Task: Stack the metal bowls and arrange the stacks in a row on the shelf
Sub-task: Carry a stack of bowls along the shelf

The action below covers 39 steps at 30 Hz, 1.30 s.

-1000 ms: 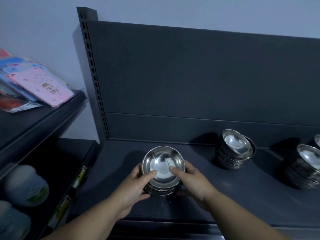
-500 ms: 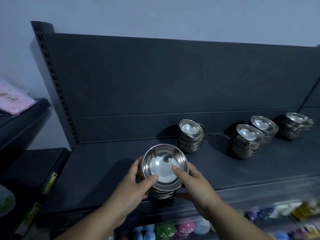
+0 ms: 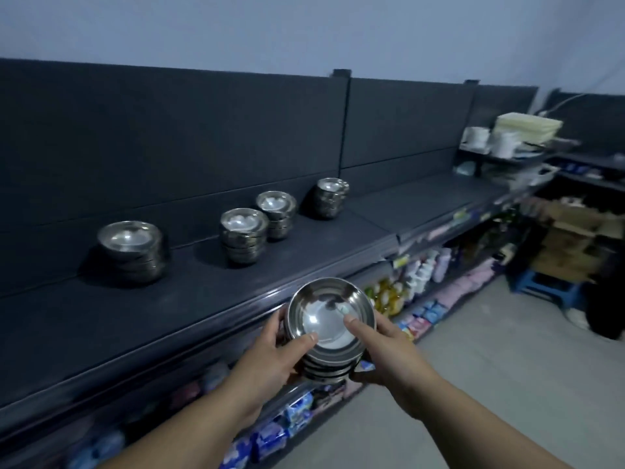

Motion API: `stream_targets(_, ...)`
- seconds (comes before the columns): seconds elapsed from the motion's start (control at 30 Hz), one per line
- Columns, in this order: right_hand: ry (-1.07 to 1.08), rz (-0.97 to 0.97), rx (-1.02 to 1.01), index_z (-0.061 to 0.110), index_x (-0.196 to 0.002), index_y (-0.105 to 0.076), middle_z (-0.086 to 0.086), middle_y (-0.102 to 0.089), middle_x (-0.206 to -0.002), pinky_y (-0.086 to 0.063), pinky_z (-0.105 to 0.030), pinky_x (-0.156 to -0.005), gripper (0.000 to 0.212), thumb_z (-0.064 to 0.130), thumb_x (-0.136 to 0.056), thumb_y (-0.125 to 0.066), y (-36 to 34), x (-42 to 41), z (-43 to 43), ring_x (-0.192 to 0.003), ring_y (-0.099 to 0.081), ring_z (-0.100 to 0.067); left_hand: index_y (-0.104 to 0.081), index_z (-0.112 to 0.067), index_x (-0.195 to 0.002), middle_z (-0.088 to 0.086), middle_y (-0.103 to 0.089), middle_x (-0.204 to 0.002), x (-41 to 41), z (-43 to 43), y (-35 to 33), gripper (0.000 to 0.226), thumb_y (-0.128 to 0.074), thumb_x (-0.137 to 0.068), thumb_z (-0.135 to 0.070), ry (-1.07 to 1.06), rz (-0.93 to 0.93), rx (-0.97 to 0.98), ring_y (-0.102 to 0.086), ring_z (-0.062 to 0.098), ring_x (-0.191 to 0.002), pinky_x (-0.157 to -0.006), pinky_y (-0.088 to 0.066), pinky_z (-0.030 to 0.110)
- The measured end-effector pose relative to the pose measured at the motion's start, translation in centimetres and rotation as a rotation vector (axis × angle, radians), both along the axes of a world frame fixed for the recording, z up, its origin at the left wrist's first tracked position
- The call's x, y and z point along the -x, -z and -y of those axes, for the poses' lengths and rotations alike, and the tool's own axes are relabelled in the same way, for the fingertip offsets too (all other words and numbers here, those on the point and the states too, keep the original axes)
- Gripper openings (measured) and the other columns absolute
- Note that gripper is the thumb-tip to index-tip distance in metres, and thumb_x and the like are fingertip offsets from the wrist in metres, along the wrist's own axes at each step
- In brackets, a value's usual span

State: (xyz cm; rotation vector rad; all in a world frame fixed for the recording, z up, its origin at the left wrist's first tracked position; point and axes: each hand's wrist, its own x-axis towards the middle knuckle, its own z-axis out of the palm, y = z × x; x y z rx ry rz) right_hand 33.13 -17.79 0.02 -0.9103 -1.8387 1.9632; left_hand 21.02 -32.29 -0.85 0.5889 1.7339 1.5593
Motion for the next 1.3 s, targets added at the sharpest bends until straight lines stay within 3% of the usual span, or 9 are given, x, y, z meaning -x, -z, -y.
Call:
stream_targets(0.1,0.128,0.011,0.024,0.038,-0.114,-0.063,0.003,-0.071,-0.115,-0.057,-0.032,-0.064,0.026,0.044,-0.089,-0.064,0.2,-5.7,-4.5,-0.105,-0.068,-0.02,-0.052,-0.05,-0.121,-0.007,-0.071,-0.115,-3.9,-6.1,0.2,0.051,-0.075,-0.077,-0.04,0.14,0.012,0.006,-0.068,0.015,-0.106,-0.099,-0.051,0.042)
stream_targets(0.2,0.257,0.01,0.03,0.035,-0.114,-0.063,0.001,-0.071,-0.115,-0.056,-0.032,-0.063,0.025,0.041,-0.09,-0.064,0.3,-10.2,-8.8,-0.105,-0.068,-0.021,-0.049,-0.052,-0.125,-0.006,-0.07,-0.117,-6.9,-12.0,0.3,0.069,-0.078,-0.063,-0.052,0.254,0.014,0.015,-0.068,0.018,-0.106,-0.099,-0.05,0.045)
stream_targets(0.5,0.485,0.028,0.053,0.034,-0.111,-0.064,0.0,-0.069,-0.115,-0.057,-0.034,-0.067,0.023,0.042,-0.089,-0.063,2.1,-14.2,-21.1,-0.107,-0.066,-0.022,-0.036,-0.047,-0.137,-0.005,-0.066,-0.119,-9.2,-27.9,1.8,0.062,-0.068,-0.087,-0.032,0.445,0.004,0.022,-0.069,0.012,-0.101,-0.077,-0.057,0.025)
stream_targets(0.67,0.541,0.031,0.036,0.035,-0.108,-0.065,-0.002,-0.069,-0.116,-0.06,-0.037,-0.073,0.019,0.041,-0.09,-0.063,2.6,-11.1,-30.1,-0.107,-0.066,-0.023,-0.04,-0.056,-0.12,-0.016,-0.063,-0.112,-5.8,-38.0,2.5,0.048,-0.067,-0.087,-0.034,0.512,-0.002,0.018,-0.066,0.003,-0.097,-0.071,-0.052,0.017)
stream_targets(0.83,0.582,0.031,0.059,0.035,-0.106,-0.066,-0.003,-0.069,-0.116,-0.059,-0.035,-0.07,0.021,0.044,-0.088,-0.064,1.6,-7.3,-39.4,-0.108,-0.066,-0.024,-0.047,-0.059,-0.118,-0.009,-0.067,-0.119,-1.1,-48.6,1.7,0.059,-0.076,-0.067,-0.055,0.561,0.005,0.037,-0.068,0.016,-0.105,-0.094,-0.053,0.043)
stream_targets(0.93,0.603,0.032,0.04,0.034,-0.109,-0.065,-0.002,-0.069,-0.116,-0.058,-0.034,-0.069,0.024,0.045,-0.088,-0.064,0.8,-5.8,-45.2,-0.108,-0.066,-0.023,-0.044,-0.053,-0.125,-0.005,-0.07,-0.116,0.4,-54.7,0.9,0.06,-0.075,-0.074,-0.045,0.575,0.003,0.006,-0.071,0.017,-0.1,-0.095,-0.053,0.046)
stream_targets(1.0,0.603,0.024,0.032,0.033,-0.112,-0.063,-0.002,-0.069,-0.117,-0.058,-0.035,-0.07,0.026,0.045,-0.088,-0.064,0.4,-5.1,-49.1,-0.108,-0.066,-0.023,-0.039,-0.049,-0.132,-0.003,-0.07,-0.116,1.0,-58.5,0.6,0.068,-0.075,-0.075,-0.044,0.574,0.016,0.007,-0.071,0.018,-0.099,-0.091,-0.055,0.044)
stream_targets(1.2,0.551,0.011,0.019,0.036,-0.116,-0.063,0.0,-0.07,-0.115,-0.058,-0.037,-0.072,0.028,0.044,-0.089,-0.063,0.6,-3.9,-60.4,-0.106,-0.067,-0.023,-0.046,-0.05,-0.12,-0.01,-0.072,-0.101,1.4,-69.2,0.8,0.042,-0.065,-0.089,-0.03,0.503,0.006,-0.022,-0.072,0.004,-0.081,-0.058,-0.052,0.018)
stream_targets(1.3,0.499,0.003,0.0,0.037,-0.115,-0.063,0.001,-0.071,-0.113,-0.058,-0.036,-0.073,0.026,0.045,-0.09,-0.062,0.8,-4.1,-66.9,-0.103,-0.068,-0.021,-0.046,-0.038,-0.13,-0.006,-0.071,-0.104,0.8,-75.2,0.9,0.046,-0.065,-0.09,-0.025,0.456,0.016,-0.039,-0.072,0.003,-0.078,-0.055,-0.051,0.018)
